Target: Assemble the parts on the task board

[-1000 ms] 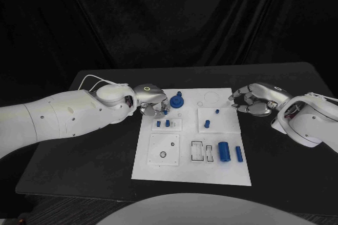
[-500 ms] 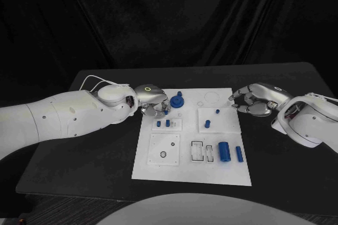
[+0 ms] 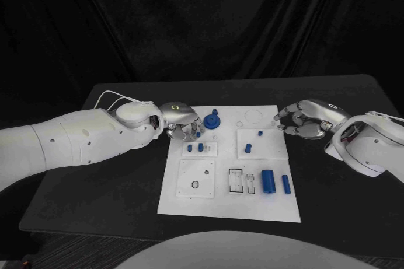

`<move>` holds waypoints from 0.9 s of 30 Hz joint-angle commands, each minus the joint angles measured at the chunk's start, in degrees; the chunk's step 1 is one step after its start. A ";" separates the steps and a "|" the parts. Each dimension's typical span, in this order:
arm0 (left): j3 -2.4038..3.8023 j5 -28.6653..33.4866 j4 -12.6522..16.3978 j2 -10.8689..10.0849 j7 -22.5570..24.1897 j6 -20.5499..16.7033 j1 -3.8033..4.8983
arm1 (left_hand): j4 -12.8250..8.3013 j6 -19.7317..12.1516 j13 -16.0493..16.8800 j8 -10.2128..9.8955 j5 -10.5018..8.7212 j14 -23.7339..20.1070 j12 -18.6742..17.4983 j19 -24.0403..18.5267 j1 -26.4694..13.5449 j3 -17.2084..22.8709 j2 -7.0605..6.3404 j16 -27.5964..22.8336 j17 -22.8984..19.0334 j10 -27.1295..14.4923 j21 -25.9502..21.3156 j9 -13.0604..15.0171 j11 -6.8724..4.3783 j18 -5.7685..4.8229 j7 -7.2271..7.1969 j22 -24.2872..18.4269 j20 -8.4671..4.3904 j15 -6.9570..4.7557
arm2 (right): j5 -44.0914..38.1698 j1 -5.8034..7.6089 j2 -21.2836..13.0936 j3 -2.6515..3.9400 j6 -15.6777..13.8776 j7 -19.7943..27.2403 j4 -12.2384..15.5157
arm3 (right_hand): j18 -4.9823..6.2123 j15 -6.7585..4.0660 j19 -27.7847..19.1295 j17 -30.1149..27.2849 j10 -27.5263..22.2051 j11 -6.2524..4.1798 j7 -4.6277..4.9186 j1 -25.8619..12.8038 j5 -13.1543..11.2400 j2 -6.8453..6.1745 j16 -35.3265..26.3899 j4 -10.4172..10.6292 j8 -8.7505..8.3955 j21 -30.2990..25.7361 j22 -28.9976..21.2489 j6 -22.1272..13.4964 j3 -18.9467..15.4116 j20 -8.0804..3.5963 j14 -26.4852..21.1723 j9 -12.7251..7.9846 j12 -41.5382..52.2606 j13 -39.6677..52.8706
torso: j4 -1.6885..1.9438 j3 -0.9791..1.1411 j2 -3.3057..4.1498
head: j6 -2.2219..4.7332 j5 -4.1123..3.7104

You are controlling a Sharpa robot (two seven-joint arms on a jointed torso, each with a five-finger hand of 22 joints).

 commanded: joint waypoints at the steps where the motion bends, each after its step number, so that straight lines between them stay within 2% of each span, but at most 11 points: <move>1: 0.04 0.06 0.06 -0.06 -0.26 0.27 -0.12 | 0.03 -0.66 0.14 -0.07 -0.50 -0.29 -0.10 -0.35 -0.25 -0.33 -0.62 -0.20 -0.07 -0.25 -0.31 -0.13 0.27 0.75 -0.05 11.82 0.14 0.00 | -0.09 -0.12 -0.11 0.03 0.01 -0.71 0.12 | 0.79 0.04 -0.01 -0.04 -0.30 0.11 0.03 0.43 0.23 -0.15 -0.32 -0.09 -0.38 -0.16 4.55 -0.06 0.31 0.04 1.34 -0.05 -0.20 2.19 | 0.03 0.01 -0.01 | -0.01 -0.01; 11: 0.04 0.06 0.19 -0.82 -0.13 -1.44 -0.13 | 0.22 -1.48 0.45 0.05 -0.83 -0.34 0.02 -0.39 -0.31 -0.40 -0.56 -0.25 -0.13 0.05 -0.38 -0.35 0.15 0.76 -0.45 11.80 0.17 -0.03 | -0.09 -0.11 -0.28 0.03 -0.98 -0.39 0.31 | 0.80 0.03 -0.02 -0.08 -0.31 0.10 0.03 0.45 0.24 -0.19 -0.36 -0.14 -0.40 -0.21 4.55 -0.07 0.37 0.04 1.32 -0.06 -0.20 2.18 | 0.05 -0.01 -0.05 | -0.01 -0.05; 15: 0.04 0.05 0.22 -1.67 0.33 -3.54 -0.12 | 0.29 -1.59 0.67 0.15 -0.83 -0.60 0.27 -0.56 -0.31 -0.46 -0.56 -0.57 -0.66 0.42 -0.62 -0.38 0.04 0.82 -0.70 11.73 0.16 -0.09 | -0.09 -0.08 -0.65 0.04 -2.29 -0.14 0.76 | 0.81 0.03 -0.03 -0.06 -0.52 0.11 0.03 0.49 0.27 -0.27 -0.34 -0.24 -0.41 -0.27 4.54 -0.07 0.44 0.03 1.33 -0.08 -0.43 1.88 | 0.02 -0.05 -0.06 | -0.01 -0.21; 17: 0.05 0.05 0.29 -2.34 0.62 -5.10 -0.11 | 0.40 -1.94 0.90 0.14 -0.84 -1.59 0.53 -1.41 -0.39 -0.60 -0.68 -1.81 -2.62 0.60 -1.80 -0.48 -0.01 1.11 -1.07 11.33 0.15 -0.12 | -0.09 0.12 -1.04 0.04 -2.97 -0.13 1.24 | 0.84 0.04 -0.09 -0.22 -0.74 0.14 0.06 0.40 0.22 -0.37 -0.48 -0.25 -0.39 -0.53 4.49 -0.01 0.47 0.03 1.28 -0.08 -0.66 1.57 | 0.01 -0.08 -0.05 | -0.01 -0.27; 18: 0.05 0.05 0.38 -2.73 0.77 -5.89 -0.09 | 0.57 -2.12 1.04 0.18 -0.86 -2.36 0.60 -1.97 -0.49 -0.71 -0.75 -2.79 -3.98 0.44 -2.57 -0.55 0.03 1.29 -1.21 11.08 0.14 -0.11 | -0.14 0.35 -1.20 0.04 -3.22 -0.16 1.47 | 0.88 0.08 -0.17 -0.39 -0.95 0.18 0.08 0.20 -0.01 -0.51 -0.64 -0.22 -0.35 -0.84 4.44 0.11 0.52 0.05 1.22 -0.08 -0.88 1.31 | 0.00 -0.10 -0.05 | -0.01 -0.37; 22: 0.06 1.66 1.36 -5.04 1.66 -9.19 0.23 | 0.95 -1.53 1.59 0.72 -0.98 -3.09 0.78 -2.64 -0.62 -1.02 -0.94 -3.76 -4.97 -0.62 -3.54 -0.48 -0.05 1.47 -1.34 10.80 0.19 -0.09 | -0.80 2.29 -1.67 0.05 -3.60 -0.72 2.55 | 1.13 0.18 -0.70 -1.74 -2.83 0.27 0.09 0.00 -0.88 -0.87 -1.87 -0.34 -0.22 -2.69 4.07 0.55 0.94 0.13 0.74 -0.09 -2.96 -1.23 | -0.02 -0.13 0.01 | -0.01 -0.93; 24: 0.07 4.38 1.90 -6.13 2.32 -10.20 0.61 | 1.01 -0.96 2.08 1.11 -0.95 -2.67 1.14 -2.30 -0.43 -1.19 -1.07 -3.36 -4.23 -1.33 -3.13 -0.37 -0.05 1.35 -1.28 10.96 0.17 -0.12 | -1.26 3.56 -1.85 0.05 -3.56 -0.97 3.18 | 1.62 0.24 -1.67 -4.70 -5.39 0.27 0.11 -0.16 -1.75 -1.36 -4.66 -0.48 -0.25 -6.05 3.23 0.77 1.47 0.23 -0.22 -0.16 -6.28 -4.92 | -0.06 -0.16 0.02 | -0.01 -1.10; 27: 0.07 10.22 2.78 -7.73 3.55 -10.86 1.22 | 1.40 -0.05 3.53 1.94 -0.77 -2.11 2.24 -1.76 -0.32 -1.78 -1.17 -2.79 -3.36 -3.62 -2.56 -0.13 0.48 1.19 -0.53 11.21 0.13 0.03 | -2.40 5.46 -2.16 0.05 -2.93 -1.65 4.29 | 1.94 0.16 -2.31 -6.76 -6.66 0.18 0.03 -0.18 -2.46 -2.01 -6.75 -0.74 -0.34 -8.51 2.55 0.87 1.96 0.22 -0.82 -0.24 -8.50 -7.17 | -0.13 -0.25 0.04 | -0.01 -1.06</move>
